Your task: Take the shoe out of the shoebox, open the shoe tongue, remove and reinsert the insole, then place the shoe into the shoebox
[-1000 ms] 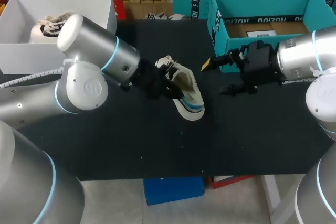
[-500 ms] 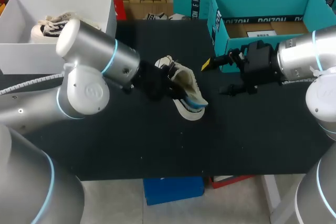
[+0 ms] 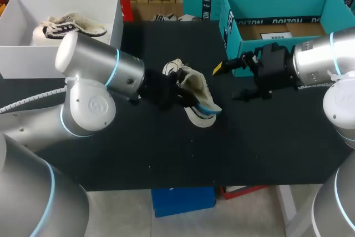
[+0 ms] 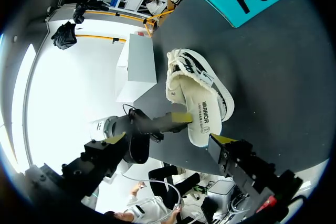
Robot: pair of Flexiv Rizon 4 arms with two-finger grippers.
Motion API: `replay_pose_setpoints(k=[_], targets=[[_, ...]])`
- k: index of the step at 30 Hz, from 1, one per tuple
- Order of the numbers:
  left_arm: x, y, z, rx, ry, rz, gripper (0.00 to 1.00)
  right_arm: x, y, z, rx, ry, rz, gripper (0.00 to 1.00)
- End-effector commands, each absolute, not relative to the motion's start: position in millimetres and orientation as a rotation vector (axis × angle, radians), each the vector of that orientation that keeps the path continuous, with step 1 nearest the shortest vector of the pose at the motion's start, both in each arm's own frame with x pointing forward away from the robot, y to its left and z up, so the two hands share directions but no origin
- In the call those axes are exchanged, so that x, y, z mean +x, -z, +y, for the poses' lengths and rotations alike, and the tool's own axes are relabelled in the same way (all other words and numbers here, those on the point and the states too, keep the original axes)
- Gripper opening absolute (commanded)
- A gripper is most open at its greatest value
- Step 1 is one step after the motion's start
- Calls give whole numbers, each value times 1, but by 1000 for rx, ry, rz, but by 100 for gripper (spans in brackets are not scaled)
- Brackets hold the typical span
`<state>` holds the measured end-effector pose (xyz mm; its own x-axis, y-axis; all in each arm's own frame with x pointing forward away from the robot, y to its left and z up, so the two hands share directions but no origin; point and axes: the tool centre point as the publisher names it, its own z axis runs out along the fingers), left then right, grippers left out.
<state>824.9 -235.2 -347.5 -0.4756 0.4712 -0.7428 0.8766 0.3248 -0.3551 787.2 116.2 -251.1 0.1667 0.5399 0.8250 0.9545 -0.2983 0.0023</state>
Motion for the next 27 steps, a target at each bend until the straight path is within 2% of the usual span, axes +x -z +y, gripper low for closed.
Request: replay_pose_setpoints(k=[1, 5, 6, 7, 8, 27], targets=[[819, 349, -235, 1176, 1054, 2058, 0, 788, 251, 118, -1916, 1010, -1409, 100], [814, 354, -242, 1199, 1080, 2070, 0, 788, 251, 118, -1916, 1010, -1409, 100], [813, 356, -244, 1211, 1079, 2080, 15, 788, 251, 118, -1916, 1010, -1409, 100], [812, 359, -245, 1222, 1072, 2087, 62, 788, 251, 118, -1916, 1010, -1409, 100], [812, 361, -245, 1227, 1072, 2092, 100, 788, 251, 118, -1916, 1010, -1409, 100], [840, 352, -232, 1225, 979, 2104, 100, 788, 251, 118, -1916, 1010, -1409, 100]])
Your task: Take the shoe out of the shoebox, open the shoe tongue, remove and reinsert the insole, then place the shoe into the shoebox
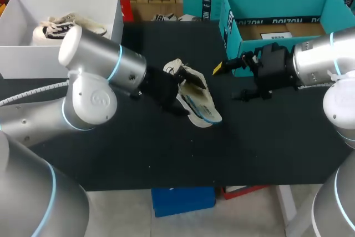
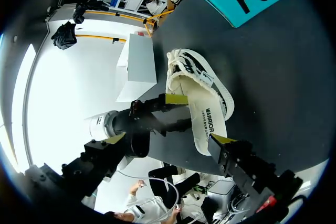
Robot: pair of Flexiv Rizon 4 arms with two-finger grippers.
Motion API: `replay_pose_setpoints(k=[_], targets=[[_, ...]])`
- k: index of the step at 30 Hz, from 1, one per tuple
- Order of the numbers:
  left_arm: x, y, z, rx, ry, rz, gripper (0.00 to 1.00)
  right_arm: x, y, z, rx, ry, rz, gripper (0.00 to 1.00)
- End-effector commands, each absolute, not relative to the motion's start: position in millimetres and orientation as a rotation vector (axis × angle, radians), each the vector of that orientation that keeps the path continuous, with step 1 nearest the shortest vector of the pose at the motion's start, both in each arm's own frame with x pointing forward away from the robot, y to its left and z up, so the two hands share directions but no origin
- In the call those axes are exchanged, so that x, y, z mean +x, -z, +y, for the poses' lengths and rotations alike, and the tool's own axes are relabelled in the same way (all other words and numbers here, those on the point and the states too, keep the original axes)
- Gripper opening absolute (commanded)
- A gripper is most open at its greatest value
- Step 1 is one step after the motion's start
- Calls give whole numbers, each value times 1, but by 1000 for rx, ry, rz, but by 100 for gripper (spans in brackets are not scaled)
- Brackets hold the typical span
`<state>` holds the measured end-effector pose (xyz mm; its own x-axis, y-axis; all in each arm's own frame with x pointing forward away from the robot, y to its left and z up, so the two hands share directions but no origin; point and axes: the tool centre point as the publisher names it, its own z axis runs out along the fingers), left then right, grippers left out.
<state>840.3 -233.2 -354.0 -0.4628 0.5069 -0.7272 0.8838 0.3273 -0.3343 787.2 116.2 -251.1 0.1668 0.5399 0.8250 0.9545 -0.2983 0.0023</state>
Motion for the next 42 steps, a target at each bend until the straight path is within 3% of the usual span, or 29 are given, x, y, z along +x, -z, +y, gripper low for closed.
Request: replay_pose_setpoints(k=[1, 9, 10, 14, 17, 18, 19, 28, 42], targets=[[840, 353, -233, 1225, 978, 2105, 100, 788, 251, 118, -1916, 1010, -1409, 100], [840, 355, -238, 1212, 1008, 2105, 100, 788, 251, 118, -1916, 1010, -1409, 100], [840, 354, -238, 1211, 1009, 2103, 95, 788, 251, 118, -1916, 1010, -1409, 100], [843, 352, -240, 1208, 1011, 2095, 92, 788, 251, 118, -1916, 1010, -1409, 100], [845, 350, -241, 1206, 1009, 2089, 75, 788, 251, 118, -1916, 1010, -1409, 100], [846, 349, -242, 1204, 1010, 2086, 55, 788, 251, 118, -1916, 1010, -1409, 100], [846, 349, -242, 1203, 1011, 2085, 49, 788, 251, 118, -1916, 1010, -1409, 100], [846, 359, -249, 1215, 1010, 2090, 61, 788, 251, 118, -1916, 1010, -1409, 100], [854, 363, -241, 1238, 947, 2109, 56, 788, 251, 118, -1916, 1010, -1409, 100]])
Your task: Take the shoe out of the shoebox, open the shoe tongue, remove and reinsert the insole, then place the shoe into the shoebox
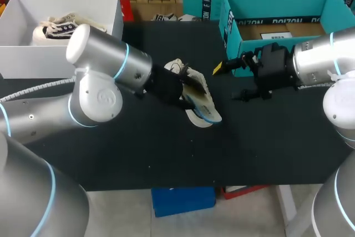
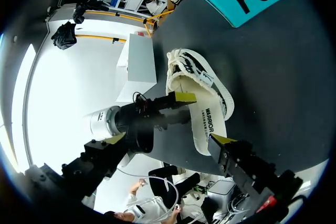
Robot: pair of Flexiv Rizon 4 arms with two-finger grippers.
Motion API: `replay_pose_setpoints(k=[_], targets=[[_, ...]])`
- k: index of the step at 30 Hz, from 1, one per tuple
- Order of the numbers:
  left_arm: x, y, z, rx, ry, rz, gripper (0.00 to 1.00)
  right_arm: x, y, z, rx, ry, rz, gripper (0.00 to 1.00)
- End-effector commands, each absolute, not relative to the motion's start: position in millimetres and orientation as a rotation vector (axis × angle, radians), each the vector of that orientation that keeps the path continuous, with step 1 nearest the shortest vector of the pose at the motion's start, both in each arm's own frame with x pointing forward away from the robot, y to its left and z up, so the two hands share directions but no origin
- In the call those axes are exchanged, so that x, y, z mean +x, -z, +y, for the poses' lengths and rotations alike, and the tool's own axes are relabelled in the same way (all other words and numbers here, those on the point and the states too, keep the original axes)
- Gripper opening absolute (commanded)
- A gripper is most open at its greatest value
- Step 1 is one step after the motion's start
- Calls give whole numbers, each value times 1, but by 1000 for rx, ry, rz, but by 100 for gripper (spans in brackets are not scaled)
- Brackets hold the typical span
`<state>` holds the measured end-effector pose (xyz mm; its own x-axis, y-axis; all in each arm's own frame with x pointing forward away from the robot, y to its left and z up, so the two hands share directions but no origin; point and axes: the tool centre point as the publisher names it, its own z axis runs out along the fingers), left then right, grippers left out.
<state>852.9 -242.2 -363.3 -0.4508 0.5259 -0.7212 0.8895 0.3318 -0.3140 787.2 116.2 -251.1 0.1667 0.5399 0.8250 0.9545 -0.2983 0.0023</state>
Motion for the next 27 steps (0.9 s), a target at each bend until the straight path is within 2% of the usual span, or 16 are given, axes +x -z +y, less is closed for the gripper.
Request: replay_pose_setpoints(k=[1, 4, 10, 11, 12, 13, 14, 27], targets=[[854, 363, -240, 1238, 943, 2111, 56, 788, 251, 118, -1916, 1010, -1409, 100], [856, 365, -239, 1238, 934, 2115, 55, 788, 251, 118, -1916, 1010, -1409, 100], [858, 372, -242, 1240, 926, 2127, 46, 788, 251, 118, -1916, 1010, -1409, 100], [857, 374, -244, 1238, 930, 2129, 42, 788, 251, 118, -1916, 1010, -1409, 100], [857, 375, -245, 1239, 932, 2130, 31, 788, 251, 118, -1916, 1010, -1409, 100], [857, 376, -246, 1242, 937, 2134, 5, 788, 251, 118, -1916, 1010, -1409, 100], [856, 377, -246, 1243, 941, 2136, 0, 788, 251, 118, -1916, 1010, -1409, 100], [845, 363, -247, 1243, 974, 2139, 0, 788, 251, 118, -1916, 1010, -1409, 100]])
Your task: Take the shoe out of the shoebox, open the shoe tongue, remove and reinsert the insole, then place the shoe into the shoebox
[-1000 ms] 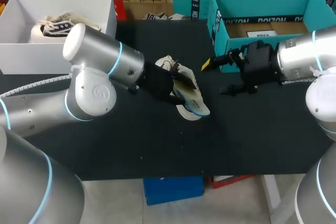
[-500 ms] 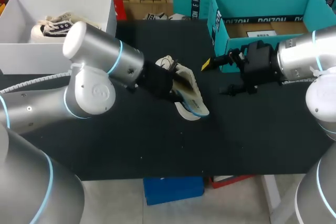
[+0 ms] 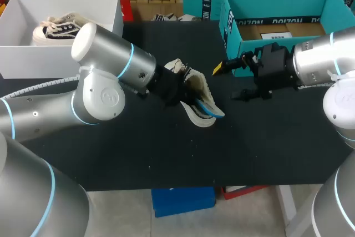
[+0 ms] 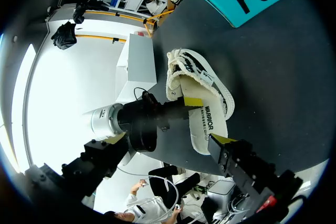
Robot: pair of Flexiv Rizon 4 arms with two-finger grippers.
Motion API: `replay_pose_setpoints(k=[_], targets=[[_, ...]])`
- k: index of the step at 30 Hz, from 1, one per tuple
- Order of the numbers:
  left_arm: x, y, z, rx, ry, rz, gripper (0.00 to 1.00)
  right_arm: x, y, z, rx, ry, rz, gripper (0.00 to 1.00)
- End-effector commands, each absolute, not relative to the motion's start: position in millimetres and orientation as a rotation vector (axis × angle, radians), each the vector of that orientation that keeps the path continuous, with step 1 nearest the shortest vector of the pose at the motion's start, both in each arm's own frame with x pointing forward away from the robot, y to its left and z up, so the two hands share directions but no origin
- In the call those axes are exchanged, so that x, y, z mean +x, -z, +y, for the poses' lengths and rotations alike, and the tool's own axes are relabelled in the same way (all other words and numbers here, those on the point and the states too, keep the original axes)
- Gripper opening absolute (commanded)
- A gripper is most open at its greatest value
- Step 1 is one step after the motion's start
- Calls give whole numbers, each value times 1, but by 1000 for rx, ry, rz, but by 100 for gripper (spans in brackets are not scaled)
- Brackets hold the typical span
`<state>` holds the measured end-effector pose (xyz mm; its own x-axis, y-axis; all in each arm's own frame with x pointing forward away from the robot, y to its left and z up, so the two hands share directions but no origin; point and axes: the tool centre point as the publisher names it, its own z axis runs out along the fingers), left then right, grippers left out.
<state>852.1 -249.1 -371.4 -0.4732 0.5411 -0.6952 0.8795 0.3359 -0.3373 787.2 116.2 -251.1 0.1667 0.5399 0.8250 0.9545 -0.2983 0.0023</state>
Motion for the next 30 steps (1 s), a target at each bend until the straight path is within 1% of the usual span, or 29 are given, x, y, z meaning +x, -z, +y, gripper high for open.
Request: replay_pose_setpoints(k=[1, 11, 19, 30], targets=[[844, 362, -248, 1247, 977, 2136, 0, 788, 251, 118, -1916, 1010, -1409, 100], [830, 355, -258, 1210, 1031, 2111, 0, 788, 251, 118, -1916, 1010, -1409, 100], [844, 368, -257, 1215, 922, 2109, 0, 788, 251, 118, -1916, 1010, -1409, 100], [870, 366, -261, 1209, 838, 2095, 0, 788, 251, 118, -1916, 1010, -1409, 100]])
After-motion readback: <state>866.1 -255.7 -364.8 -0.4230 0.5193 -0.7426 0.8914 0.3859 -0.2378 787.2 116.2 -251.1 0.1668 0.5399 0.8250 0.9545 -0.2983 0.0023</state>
